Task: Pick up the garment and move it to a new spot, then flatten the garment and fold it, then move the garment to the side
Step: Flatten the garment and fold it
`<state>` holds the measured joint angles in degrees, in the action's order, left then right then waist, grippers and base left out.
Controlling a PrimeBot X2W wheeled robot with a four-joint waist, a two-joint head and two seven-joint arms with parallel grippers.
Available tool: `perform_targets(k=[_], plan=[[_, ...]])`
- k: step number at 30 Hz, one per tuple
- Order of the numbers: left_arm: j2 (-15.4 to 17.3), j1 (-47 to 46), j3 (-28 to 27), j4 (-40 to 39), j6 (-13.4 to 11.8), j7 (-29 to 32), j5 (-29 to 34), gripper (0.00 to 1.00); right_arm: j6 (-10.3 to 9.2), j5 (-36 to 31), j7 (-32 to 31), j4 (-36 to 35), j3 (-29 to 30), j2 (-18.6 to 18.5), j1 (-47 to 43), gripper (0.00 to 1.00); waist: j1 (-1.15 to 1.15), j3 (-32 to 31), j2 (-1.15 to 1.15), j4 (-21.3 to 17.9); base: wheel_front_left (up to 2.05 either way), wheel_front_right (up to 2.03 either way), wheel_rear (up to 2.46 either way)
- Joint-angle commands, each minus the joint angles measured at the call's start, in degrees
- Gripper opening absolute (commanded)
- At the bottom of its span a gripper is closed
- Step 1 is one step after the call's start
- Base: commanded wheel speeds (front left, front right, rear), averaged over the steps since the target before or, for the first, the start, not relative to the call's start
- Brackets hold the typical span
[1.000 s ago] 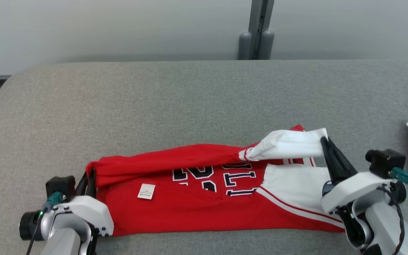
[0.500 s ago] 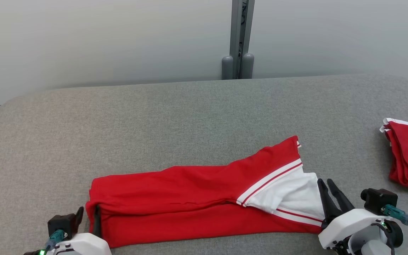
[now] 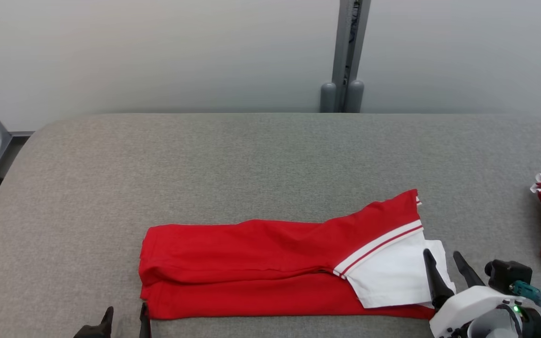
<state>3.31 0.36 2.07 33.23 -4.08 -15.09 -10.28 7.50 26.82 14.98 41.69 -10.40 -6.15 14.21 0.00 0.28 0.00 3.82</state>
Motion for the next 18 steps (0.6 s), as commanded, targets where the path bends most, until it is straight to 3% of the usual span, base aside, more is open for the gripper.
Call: perform_targets(k=[1, 10, 18], plan=[[0.2, 0.4, 0.0, 0.0, 0.4, -0.1, 0.6, 1.0, -0.02, -0.8, 0.2, 1.6, 0.5, -0.2, 0.5, 1.0, 0.0, -0.3, 0.0, 0.9, 0.0, 0.0, 0.0], [-0.2, -1.4, 0.2, -0.3, 0.9, -0.1, 1.2, 1.0, -0.02, -2.0, -1.8, 12.2, 2.1, 0.9, 4.4, 1.0, 0.0, 2.0, 0.0, 4.3, 0.0, 0.0, 0.0], [-0.3, -2.5, 1.4, -0.3, 0.4, -0.1, -0.4, 1.0, 0.06, 1.1, -3.7, 14.4, -1.4, 2.7, 6.5, 1.0, 0.0, 4.1, 0.0, 5.4, 0.0, 0.0, 0.0]])
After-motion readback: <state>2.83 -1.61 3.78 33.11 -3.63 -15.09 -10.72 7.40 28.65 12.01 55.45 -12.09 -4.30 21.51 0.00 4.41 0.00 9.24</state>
